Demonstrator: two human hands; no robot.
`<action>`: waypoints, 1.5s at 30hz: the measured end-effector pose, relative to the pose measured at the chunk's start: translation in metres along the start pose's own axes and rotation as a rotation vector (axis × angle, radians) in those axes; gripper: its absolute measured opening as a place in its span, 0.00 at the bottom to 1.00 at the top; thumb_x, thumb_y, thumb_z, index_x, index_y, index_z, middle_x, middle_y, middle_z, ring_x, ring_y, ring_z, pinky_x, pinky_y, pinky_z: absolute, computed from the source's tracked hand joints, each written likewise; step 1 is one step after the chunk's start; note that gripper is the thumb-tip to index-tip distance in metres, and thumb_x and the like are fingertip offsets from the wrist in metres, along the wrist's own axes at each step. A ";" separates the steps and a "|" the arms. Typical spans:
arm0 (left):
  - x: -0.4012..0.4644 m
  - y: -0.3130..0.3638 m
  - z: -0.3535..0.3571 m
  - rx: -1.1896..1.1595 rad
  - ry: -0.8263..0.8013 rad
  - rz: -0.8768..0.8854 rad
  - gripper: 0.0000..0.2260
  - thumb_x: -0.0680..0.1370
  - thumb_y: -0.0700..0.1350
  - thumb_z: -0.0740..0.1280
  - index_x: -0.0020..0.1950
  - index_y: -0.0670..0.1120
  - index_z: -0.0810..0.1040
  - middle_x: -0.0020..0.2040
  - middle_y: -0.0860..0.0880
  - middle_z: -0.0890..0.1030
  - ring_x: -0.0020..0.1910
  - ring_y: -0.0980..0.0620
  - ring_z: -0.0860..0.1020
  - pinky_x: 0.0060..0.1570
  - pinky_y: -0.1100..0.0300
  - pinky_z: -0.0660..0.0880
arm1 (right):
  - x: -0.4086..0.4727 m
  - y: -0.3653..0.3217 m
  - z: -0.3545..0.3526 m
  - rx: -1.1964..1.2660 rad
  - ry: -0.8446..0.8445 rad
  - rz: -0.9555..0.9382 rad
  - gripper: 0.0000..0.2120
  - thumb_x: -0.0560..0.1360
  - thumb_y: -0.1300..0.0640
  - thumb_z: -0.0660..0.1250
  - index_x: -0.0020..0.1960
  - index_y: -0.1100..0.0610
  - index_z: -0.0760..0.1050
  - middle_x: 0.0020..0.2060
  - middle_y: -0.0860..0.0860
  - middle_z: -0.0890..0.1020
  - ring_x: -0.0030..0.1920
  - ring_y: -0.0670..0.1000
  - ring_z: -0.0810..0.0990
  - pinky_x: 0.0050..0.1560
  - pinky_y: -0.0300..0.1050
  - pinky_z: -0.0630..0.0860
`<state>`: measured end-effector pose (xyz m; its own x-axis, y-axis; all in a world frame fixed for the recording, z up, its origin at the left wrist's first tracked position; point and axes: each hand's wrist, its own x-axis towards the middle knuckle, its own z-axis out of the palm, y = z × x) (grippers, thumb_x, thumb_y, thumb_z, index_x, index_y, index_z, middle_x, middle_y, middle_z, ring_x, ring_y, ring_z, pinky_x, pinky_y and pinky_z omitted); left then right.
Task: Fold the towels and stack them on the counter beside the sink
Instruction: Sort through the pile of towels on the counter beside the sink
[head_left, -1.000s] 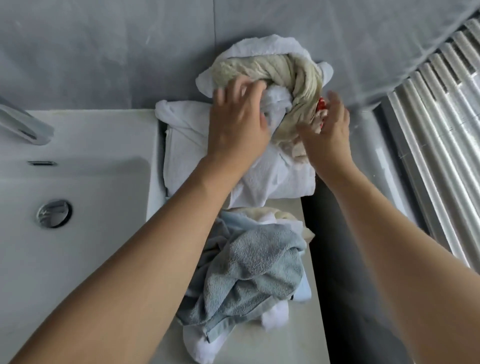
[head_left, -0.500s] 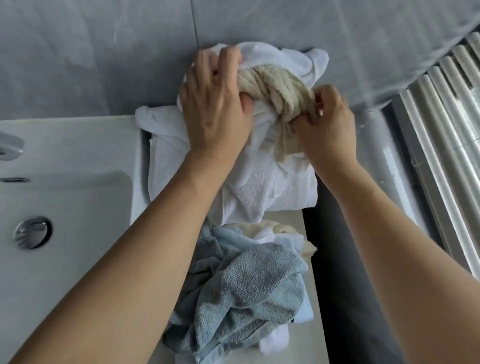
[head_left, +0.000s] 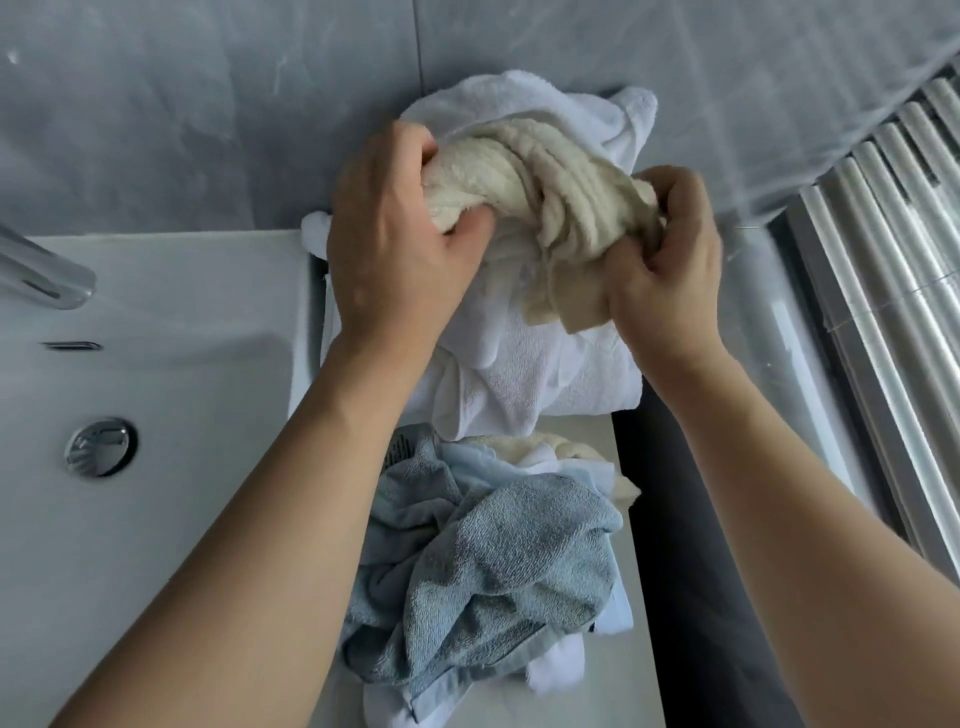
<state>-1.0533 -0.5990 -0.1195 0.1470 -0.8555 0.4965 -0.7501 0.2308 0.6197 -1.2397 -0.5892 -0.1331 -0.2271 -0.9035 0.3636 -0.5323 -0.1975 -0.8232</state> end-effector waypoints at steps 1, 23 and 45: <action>-0.002 0.003 -0.003 -0.019 0.001 0.012 0.16 0.70 0.49 0.67 0.53 0.41 0.74 0.46 0.49 0.76 0.44 0.49 0.74 0.41 0.62 0.63 | -0.002 0.002 0.000 0.003 -0.099 -0.022 0.22 0.65 0.63 0.63 0.59 0.62 0.70 0.52 0.55 0.77 0.51 0.50 0.75 0.53 0.46 0.74; -0.108 0.012 -0.110 -0.464 -0.267 -0.016 0.17 0.70 0.37 0.71 0.57 0.49 0.79 0.47 0.58 0.81 0.44 0.58 0.79 0.43 0.59 0.77 | -0.091 -0.053 -0.072 -0.177 -0.317 -0.012 0.23 0.64 0.57 0.65 0.60 0.54 0.73 0.42 0.48 0.78 0.38 0.44 0.74 0.37 0.35 0.71; -0.178 -0.046 -0.047 0.151 -1.190 -0.348 0.30 0.80 0.39 0.57 0.81 0.52 0.54 0.81 0.50 0.56 0.78 0.46 0.59 0.75 0.51 0.59 | -0.174 0.007 -0.013 -0.489 -0.905 0.402 0.33 0.77 0.51 0.62 0.79 0.50 0.53 0.77 0.52 0.56 0.76 0.57 0.55 0.73 0.54 0.56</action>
<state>-1.0146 -0.4363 -0.2082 -0.2629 -0.7665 -0.5860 -0.8665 -0.0796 0.4928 -1.2148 -0.4287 -0.1965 0.1187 -0.8522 -0.5095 -0.8638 0.1644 -0.4763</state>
